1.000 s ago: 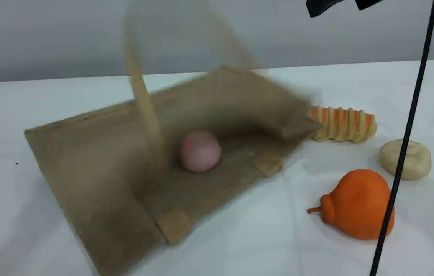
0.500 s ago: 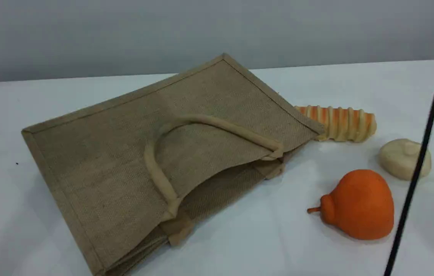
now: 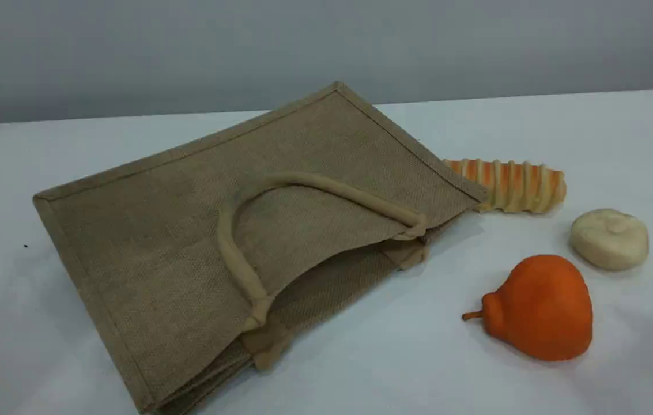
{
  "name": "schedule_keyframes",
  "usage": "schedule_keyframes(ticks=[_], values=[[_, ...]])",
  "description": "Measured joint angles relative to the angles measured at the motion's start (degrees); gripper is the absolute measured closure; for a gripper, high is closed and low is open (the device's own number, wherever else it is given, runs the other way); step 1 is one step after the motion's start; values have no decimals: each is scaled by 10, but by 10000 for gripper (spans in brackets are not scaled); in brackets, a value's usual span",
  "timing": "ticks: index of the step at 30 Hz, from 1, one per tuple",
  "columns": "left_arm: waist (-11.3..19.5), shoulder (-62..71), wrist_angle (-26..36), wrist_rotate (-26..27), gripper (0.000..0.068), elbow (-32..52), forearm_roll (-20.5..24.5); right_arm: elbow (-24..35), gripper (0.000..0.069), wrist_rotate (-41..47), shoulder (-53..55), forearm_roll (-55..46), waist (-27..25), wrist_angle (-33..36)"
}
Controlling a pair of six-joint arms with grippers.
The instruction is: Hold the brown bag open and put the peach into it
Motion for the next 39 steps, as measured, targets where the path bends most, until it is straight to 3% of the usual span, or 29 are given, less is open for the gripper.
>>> schedule_keyframes(ticks=[5, 12, 19, 27, 31, 39], values=[[0, -85, -1, 0, 244, 73, -1, 0, 102, 30, -96, 1, 0, 75], [0, -230, -1, 1, 244, 238, -1, 7, 102, 39, -205, 1, 0, 158], [0, -386, -1, -12, 244, 406, -15, 51, 102, 48, -297, -2, 0, 159], [0, -579, -3, -32, 244, 576, -31, 151, 102, 50, -419, -34, 0, 158], [0, -670, -52, -45, 244, 652, -29, 216, 102, 60, -474, -64, 0, 158], [0, -790, -76, -45, 244, 806, -29, 344, 102, 74, -516, -77, 0, 109]])
